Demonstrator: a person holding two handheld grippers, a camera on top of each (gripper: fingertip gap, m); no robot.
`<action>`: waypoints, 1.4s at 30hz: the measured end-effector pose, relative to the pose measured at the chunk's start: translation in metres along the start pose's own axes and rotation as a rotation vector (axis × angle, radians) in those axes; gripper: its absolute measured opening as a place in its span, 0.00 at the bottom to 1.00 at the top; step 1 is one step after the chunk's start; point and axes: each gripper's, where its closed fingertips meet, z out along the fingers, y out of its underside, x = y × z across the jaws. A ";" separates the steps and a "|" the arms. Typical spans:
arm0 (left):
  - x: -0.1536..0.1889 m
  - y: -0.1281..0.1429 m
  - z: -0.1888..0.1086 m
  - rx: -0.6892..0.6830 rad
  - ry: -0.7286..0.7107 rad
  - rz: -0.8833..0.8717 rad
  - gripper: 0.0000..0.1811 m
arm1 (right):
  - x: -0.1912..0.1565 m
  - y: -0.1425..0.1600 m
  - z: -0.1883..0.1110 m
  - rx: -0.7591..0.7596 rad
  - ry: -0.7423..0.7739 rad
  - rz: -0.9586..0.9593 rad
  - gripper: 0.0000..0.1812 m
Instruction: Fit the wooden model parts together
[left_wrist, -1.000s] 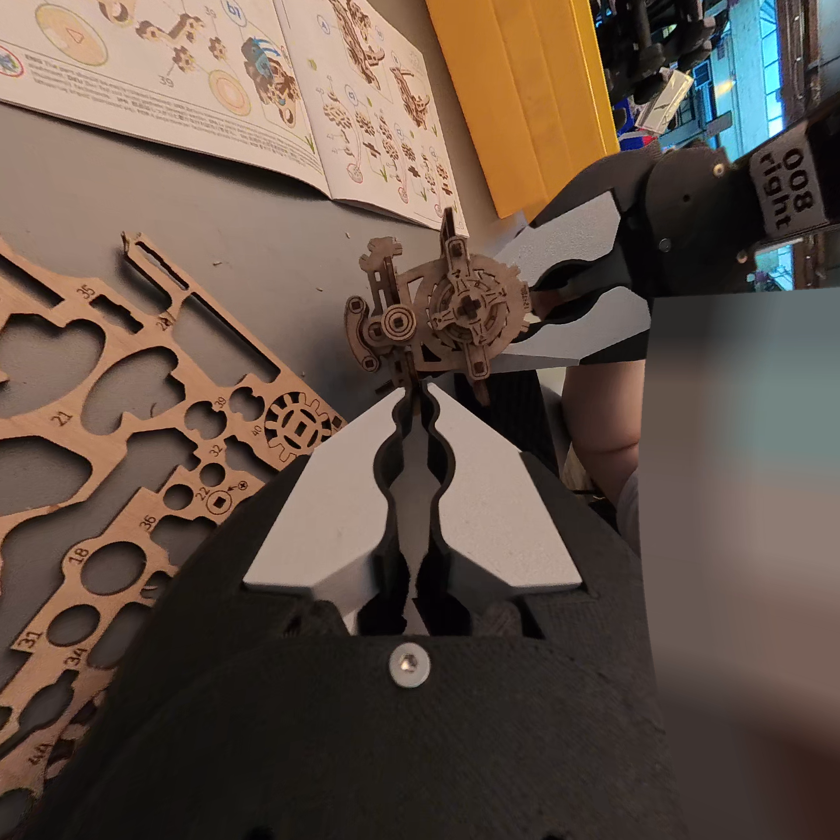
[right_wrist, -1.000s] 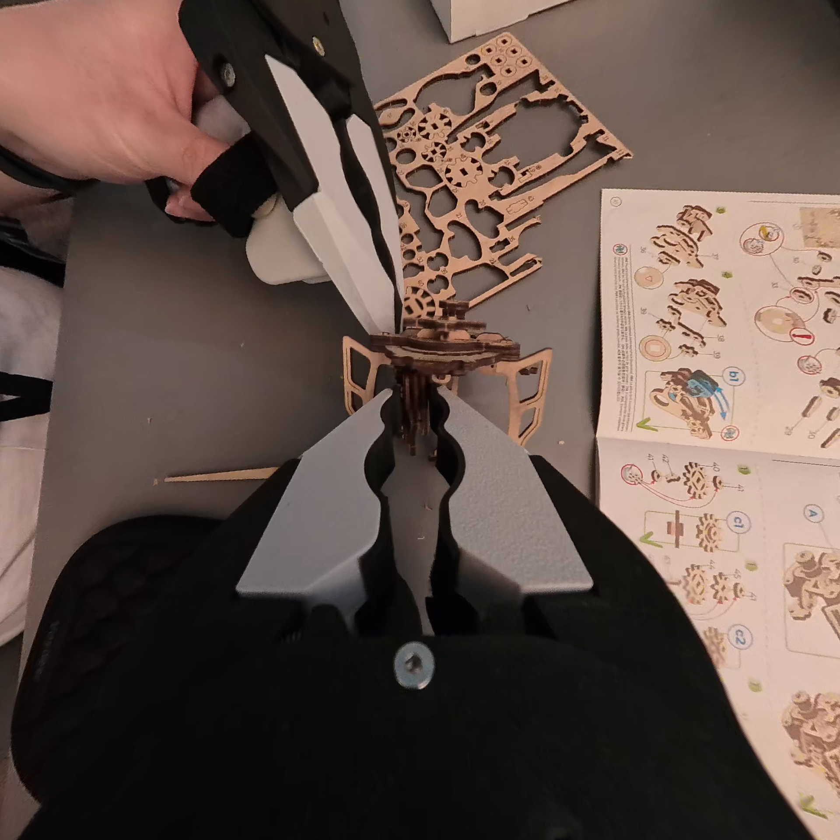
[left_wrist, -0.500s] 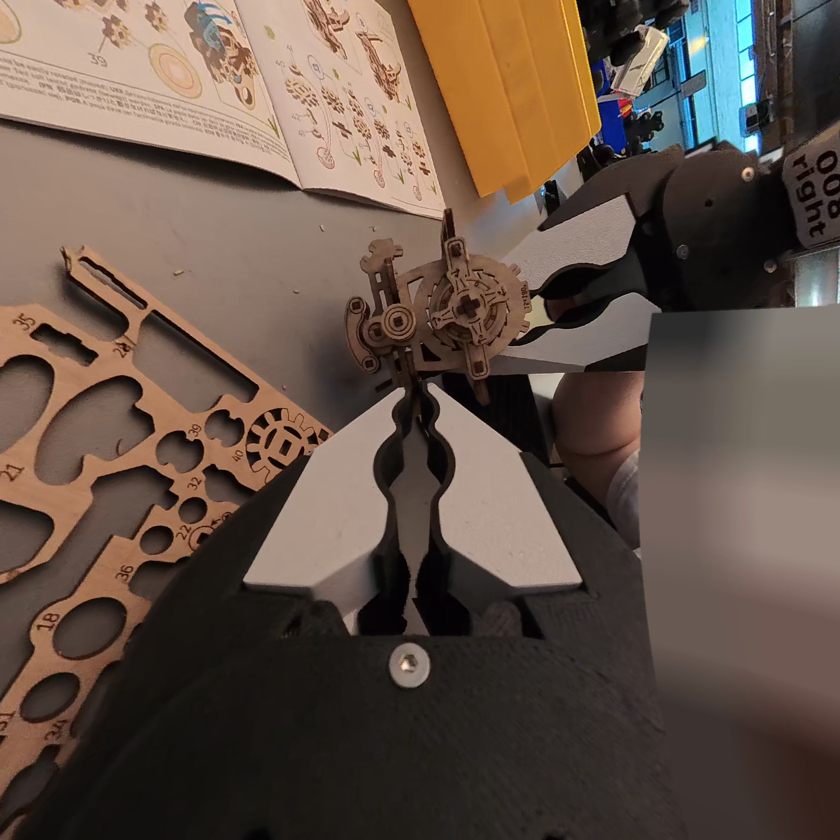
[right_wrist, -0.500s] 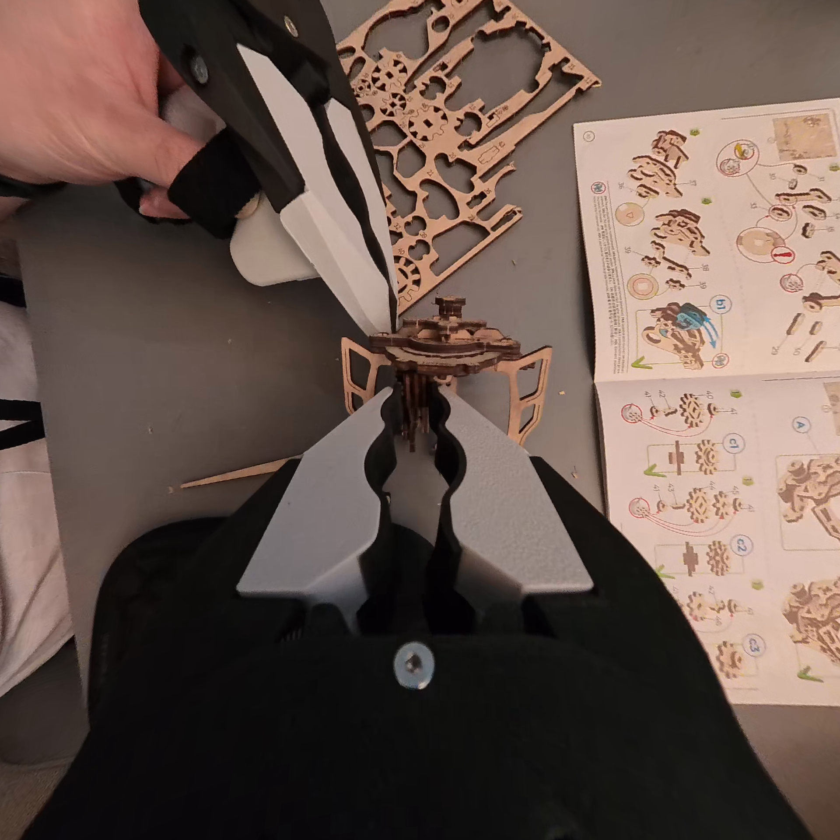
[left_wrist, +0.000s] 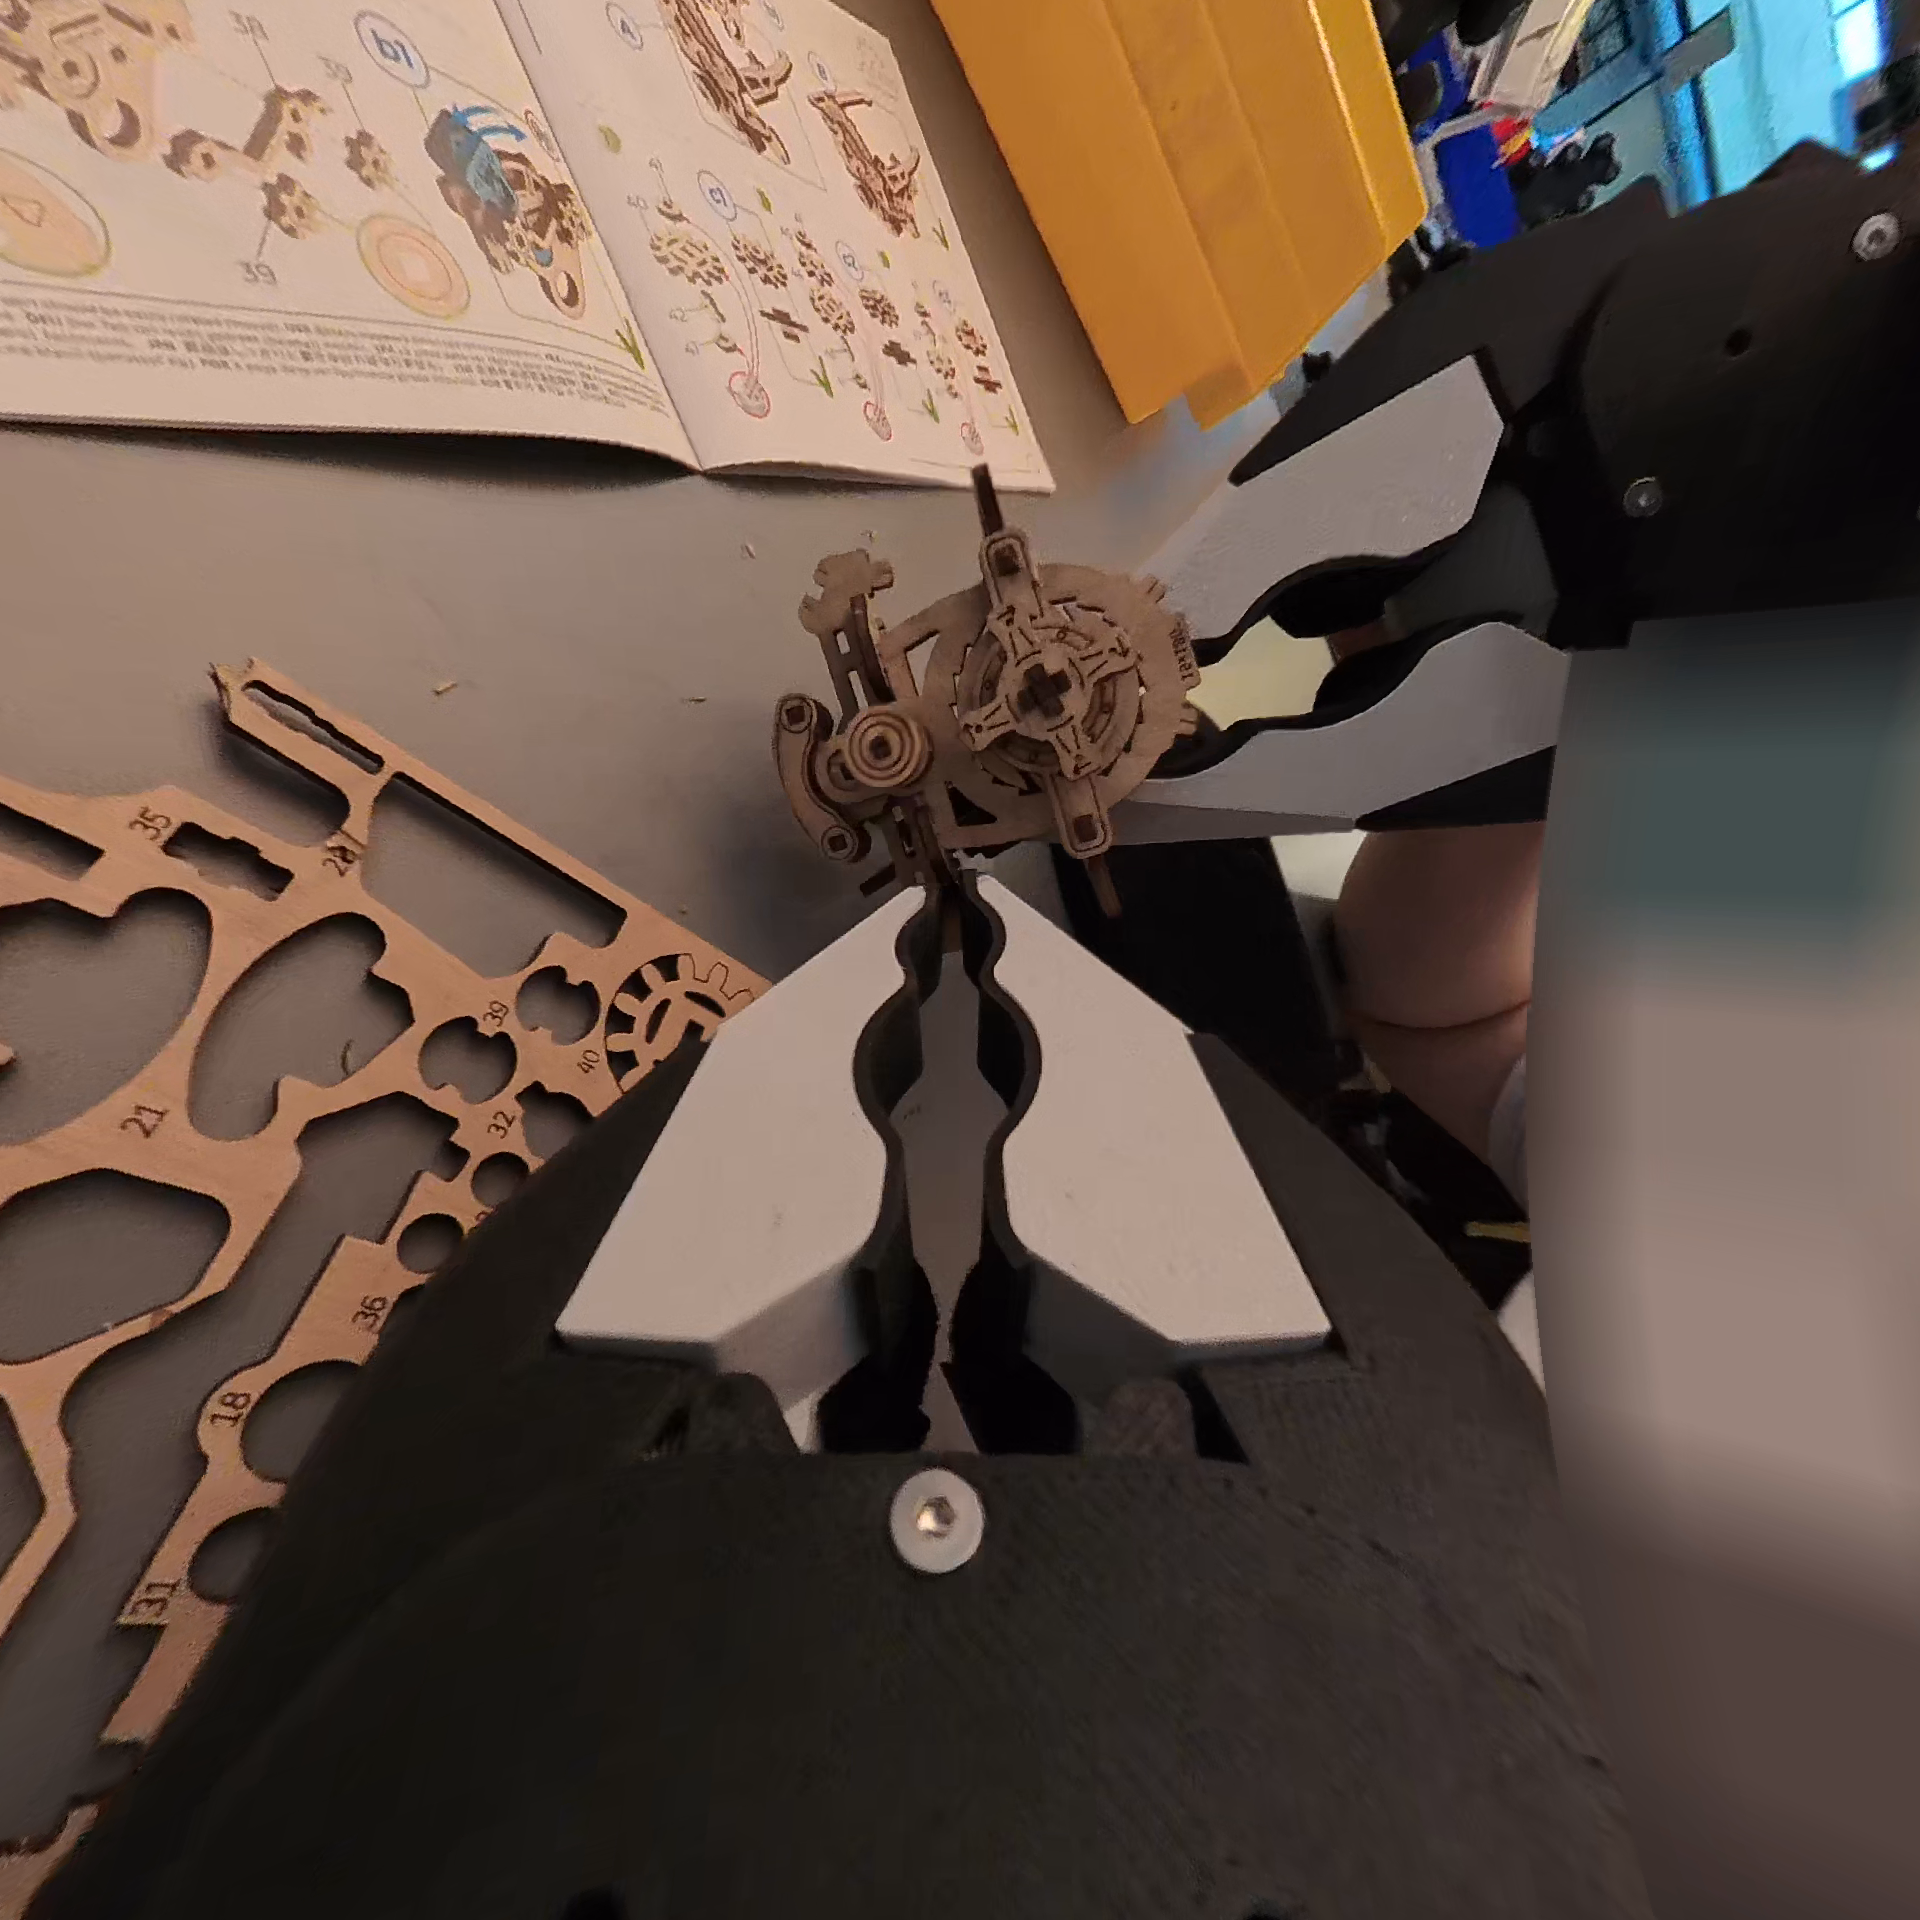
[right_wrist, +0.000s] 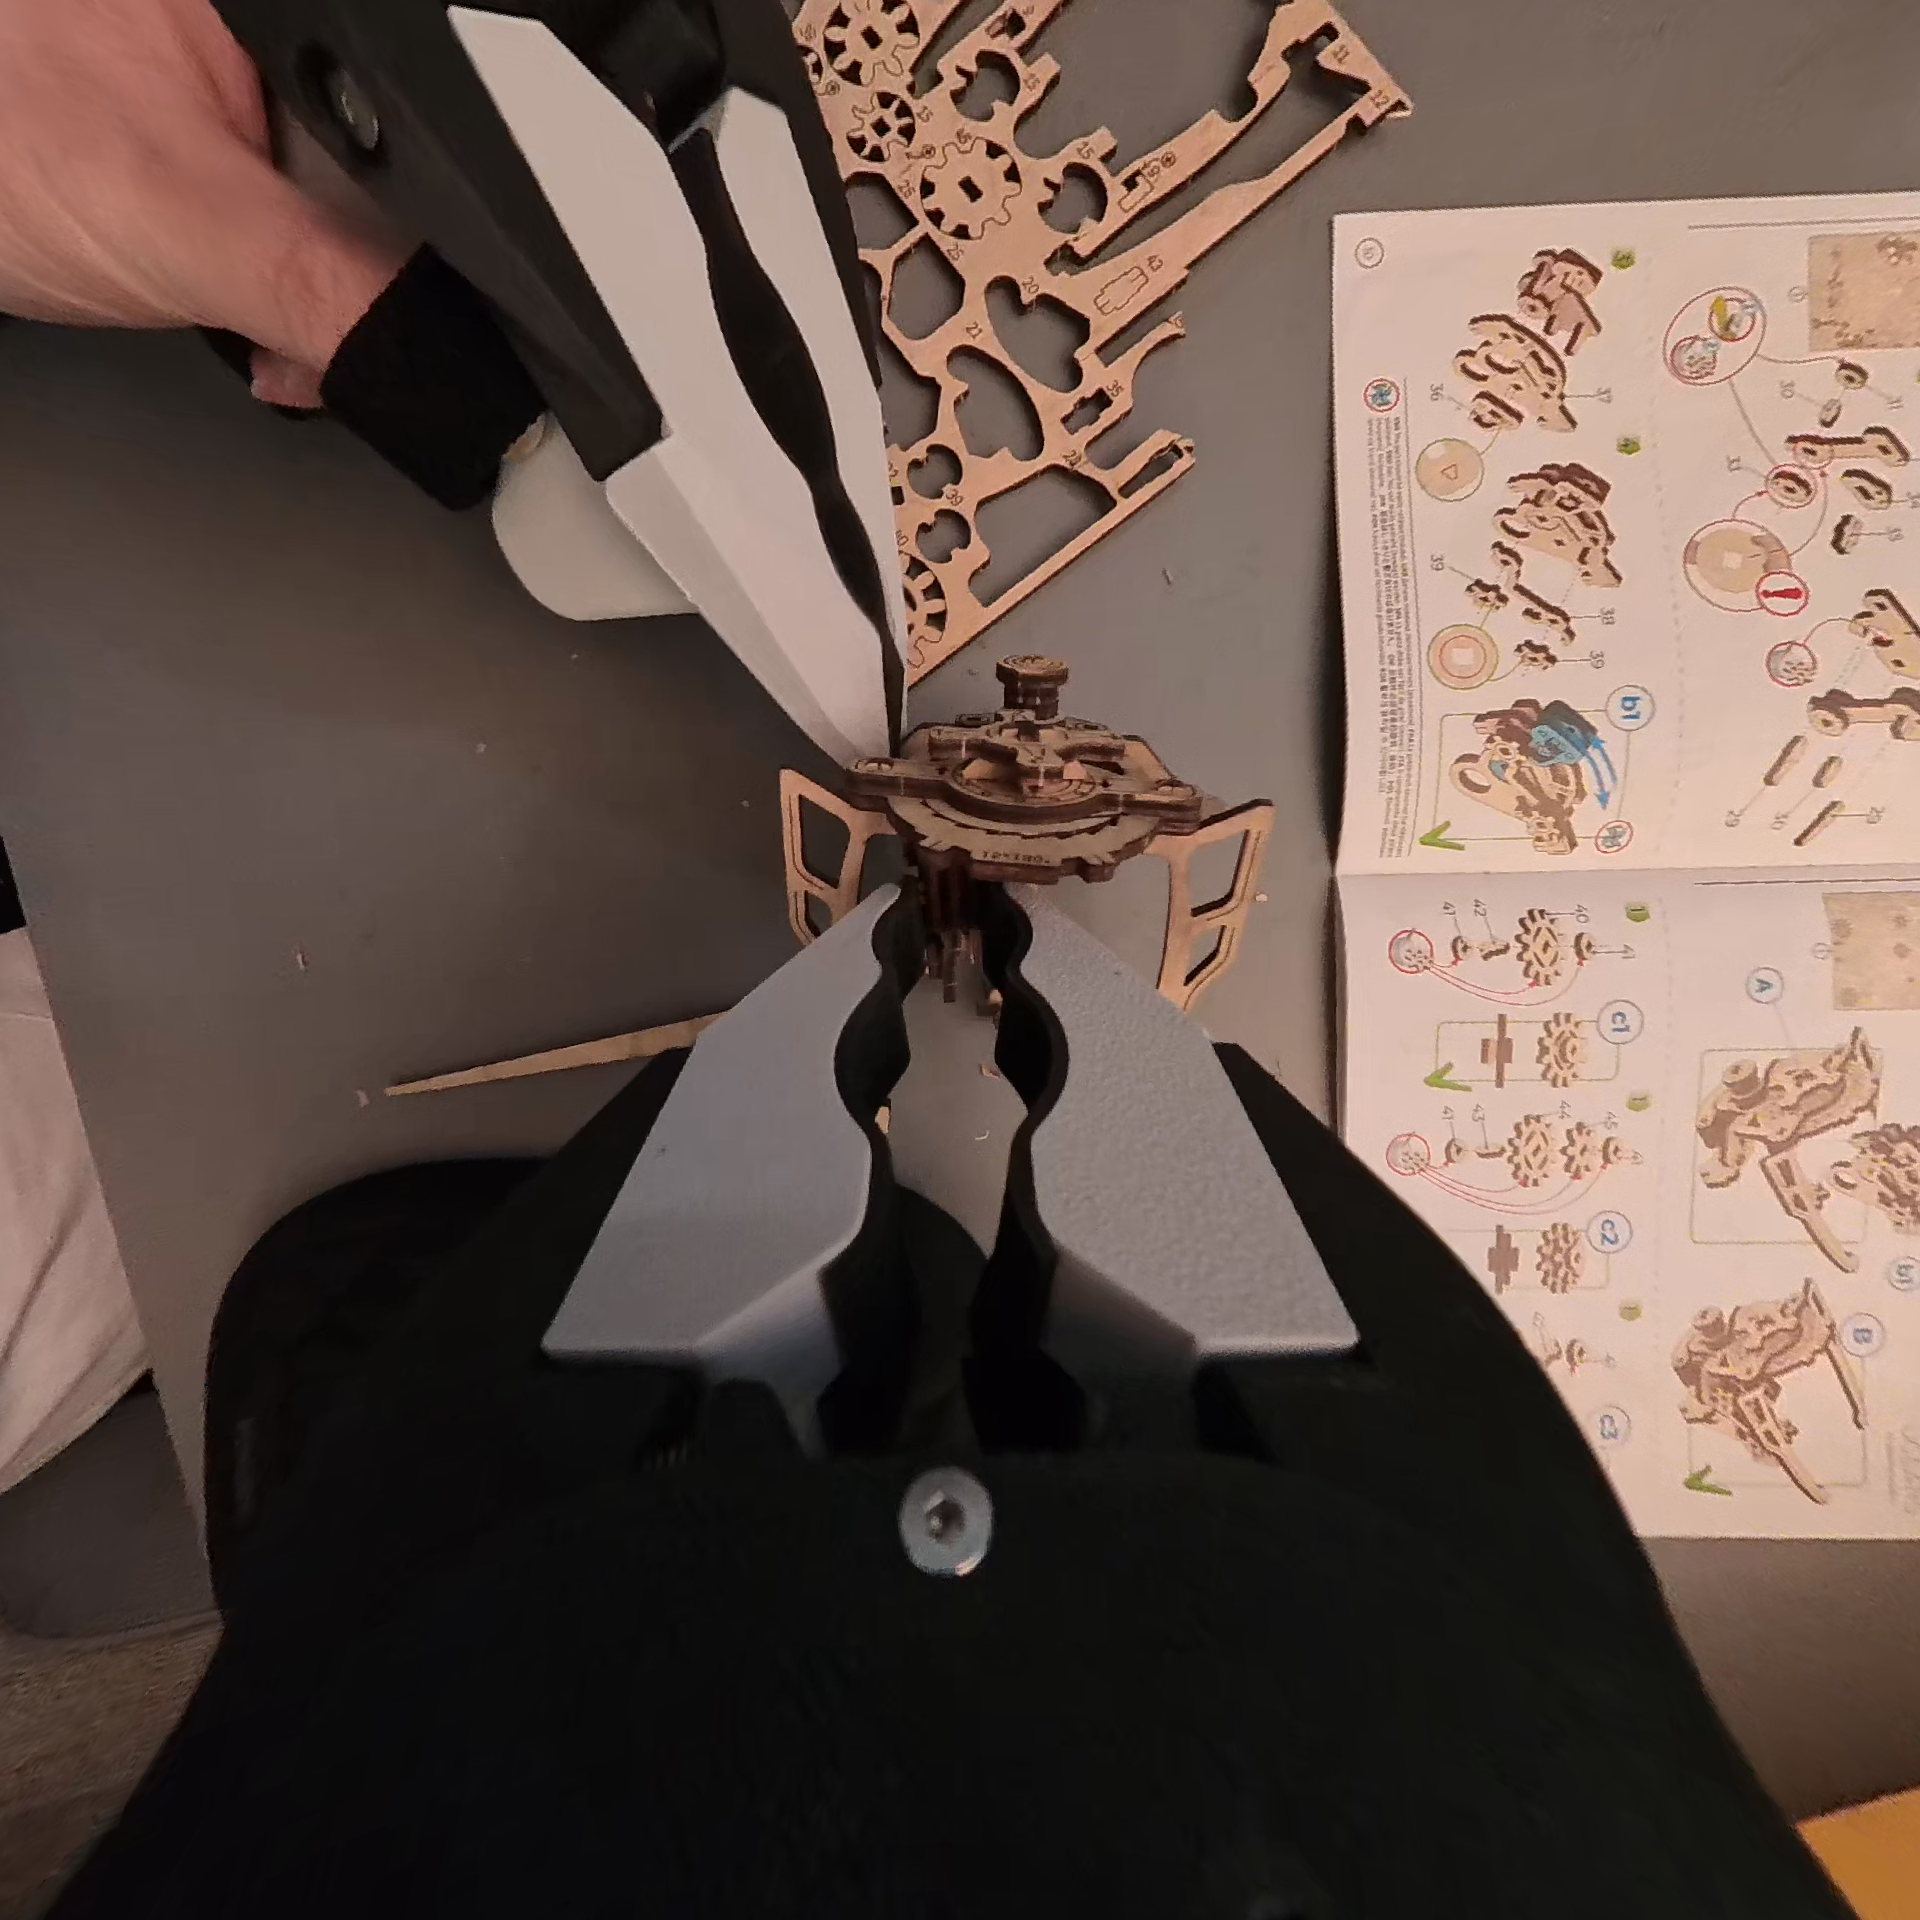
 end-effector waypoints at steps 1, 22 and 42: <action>-0.001 0.001 0.001 -0.003 -0.008 0.008 0.00 | 0.000 0.000 0.001 0.010 -0.001 -0.004 0.06; 0.004 -0.014 -0.003 0.101 0.078 0.003 0.00 | 0.007 -0.004 -0.005 0.048 -0.091 0.116 0.06; -0.001 -0.019 0.002 0.178 0.075 0.089 0.00 | 0.011 0.003 0.001 0.087 -0.224 0.259 0.06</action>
